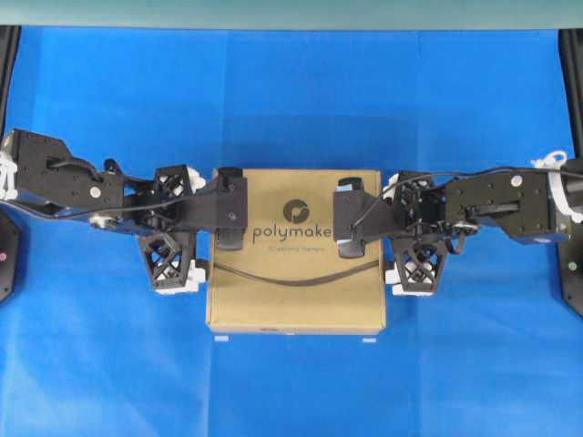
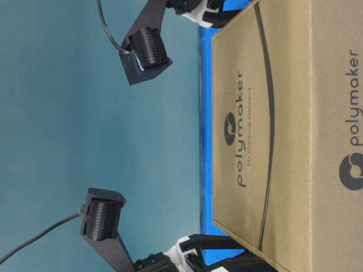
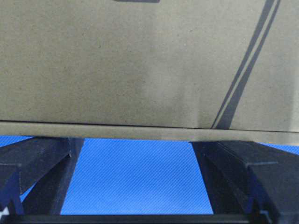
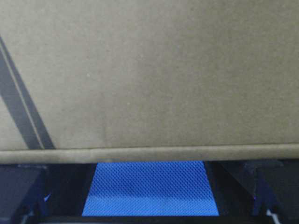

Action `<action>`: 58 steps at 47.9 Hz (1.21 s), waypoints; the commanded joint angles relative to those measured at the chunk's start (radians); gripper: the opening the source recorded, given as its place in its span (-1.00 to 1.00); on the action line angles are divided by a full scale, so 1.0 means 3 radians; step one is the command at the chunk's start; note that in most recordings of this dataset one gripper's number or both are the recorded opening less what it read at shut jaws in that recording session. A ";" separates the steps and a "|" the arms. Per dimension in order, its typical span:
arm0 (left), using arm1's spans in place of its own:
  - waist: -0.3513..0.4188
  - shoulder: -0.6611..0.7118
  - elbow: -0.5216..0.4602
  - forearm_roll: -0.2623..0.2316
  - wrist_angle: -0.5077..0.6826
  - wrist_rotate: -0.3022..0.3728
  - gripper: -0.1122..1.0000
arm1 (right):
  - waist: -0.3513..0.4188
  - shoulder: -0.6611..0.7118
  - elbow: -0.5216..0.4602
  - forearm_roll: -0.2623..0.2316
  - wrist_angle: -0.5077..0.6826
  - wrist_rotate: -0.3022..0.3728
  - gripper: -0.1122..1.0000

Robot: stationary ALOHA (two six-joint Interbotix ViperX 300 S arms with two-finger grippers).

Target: Lift up the cardboard box by clamping it between your arms.

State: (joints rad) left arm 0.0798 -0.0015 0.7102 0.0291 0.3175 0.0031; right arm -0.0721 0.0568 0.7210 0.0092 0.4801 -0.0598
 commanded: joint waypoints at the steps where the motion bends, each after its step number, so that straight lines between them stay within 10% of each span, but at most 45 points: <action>1: 0.0026 0.0020 -0.0056 -0.0010 -0.0189 -0.0164 0.77 | 0.0031 -0.0051 -0.0056 0.0026 -0.0169 0.0077 0.98; 58: 0.0036 -0.0951 0.0588 -0.0010 0.0102 -0.0128 0.77 | 0.0005 -0.1028 0.0629 0.0056 -0.0077 0.0169 0.98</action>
State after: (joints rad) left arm 0.0936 -0.2255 0.8744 0.0261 0.3497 -0.0368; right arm -0.0706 -0.1871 0.9020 0.0230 0.4541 -0.0245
